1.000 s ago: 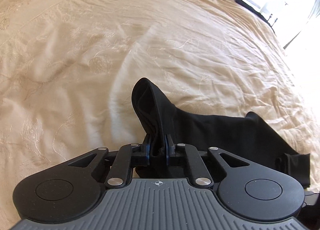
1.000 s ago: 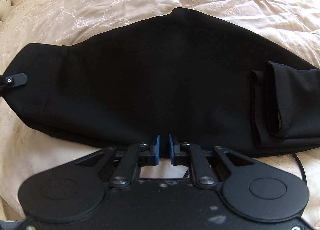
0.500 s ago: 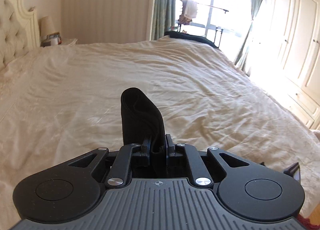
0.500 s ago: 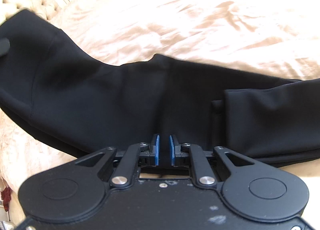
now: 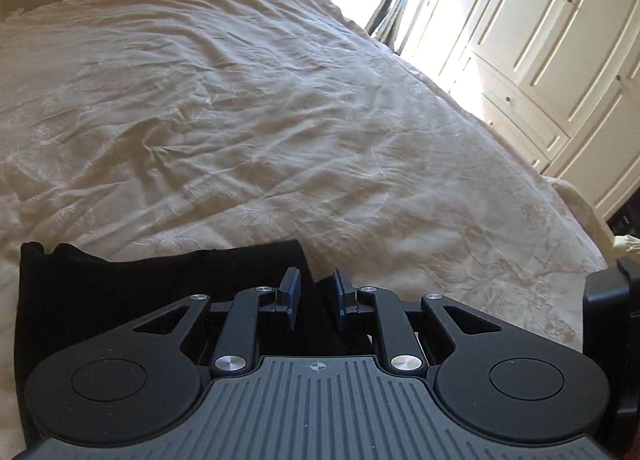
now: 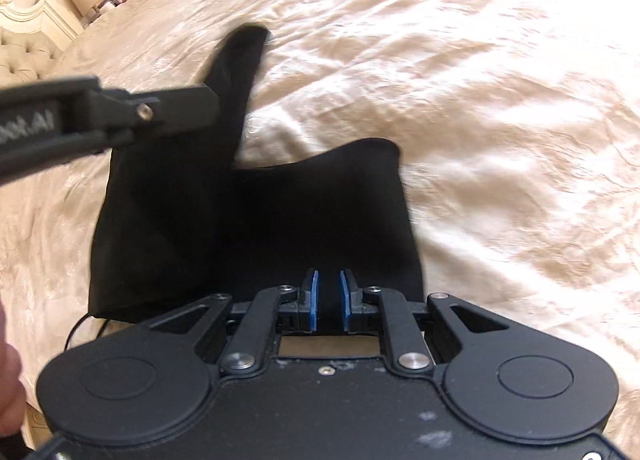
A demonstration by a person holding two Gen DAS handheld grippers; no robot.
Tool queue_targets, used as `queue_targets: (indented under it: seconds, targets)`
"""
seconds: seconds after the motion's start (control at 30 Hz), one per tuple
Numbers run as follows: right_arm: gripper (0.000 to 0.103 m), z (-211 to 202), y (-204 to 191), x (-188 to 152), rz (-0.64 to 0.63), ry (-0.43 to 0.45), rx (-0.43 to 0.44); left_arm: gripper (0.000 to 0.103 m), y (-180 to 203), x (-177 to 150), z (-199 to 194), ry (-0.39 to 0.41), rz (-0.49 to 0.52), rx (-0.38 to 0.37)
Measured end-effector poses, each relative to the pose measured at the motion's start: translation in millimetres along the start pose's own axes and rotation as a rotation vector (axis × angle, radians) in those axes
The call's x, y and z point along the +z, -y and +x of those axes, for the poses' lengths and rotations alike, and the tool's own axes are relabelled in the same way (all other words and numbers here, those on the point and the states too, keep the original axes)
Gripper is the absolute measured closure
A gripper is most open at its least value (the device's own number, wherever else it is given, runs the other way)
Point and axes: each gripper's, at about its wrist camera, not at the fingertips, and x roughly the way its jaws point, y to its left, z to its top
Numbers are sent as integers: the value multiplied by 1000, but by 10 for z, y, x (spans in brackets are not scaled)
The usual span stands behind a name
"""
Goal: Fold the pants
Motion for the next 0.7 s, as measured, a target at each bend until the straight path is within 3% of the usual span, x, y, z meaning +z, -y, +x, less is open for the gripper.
queue_targets:
  seconds: [0.17,0.2,0.3,0.4,0.57,0.7]
  targets:
    - [87,-201,238,-38,35,30,-12,83,194,69,-164,26,1,-56]
    - [86,-242,267,-37,44,44,-10,76,213,89,-210,41,10,-40]
    - [79,-365,318,0,45,111,29,73,92,73,-352,73,-9,21]
    - [68,-358,280,105,29,144,96,73,-194,0,-411,19,-87,150]
    - [66,-67,150,304,-10,119,142,73,-788,-292,-573,-120,-231,392]
    - [64,150,117,365,-29,65,135,73,-1102,-537,-808,-175,-311,477]
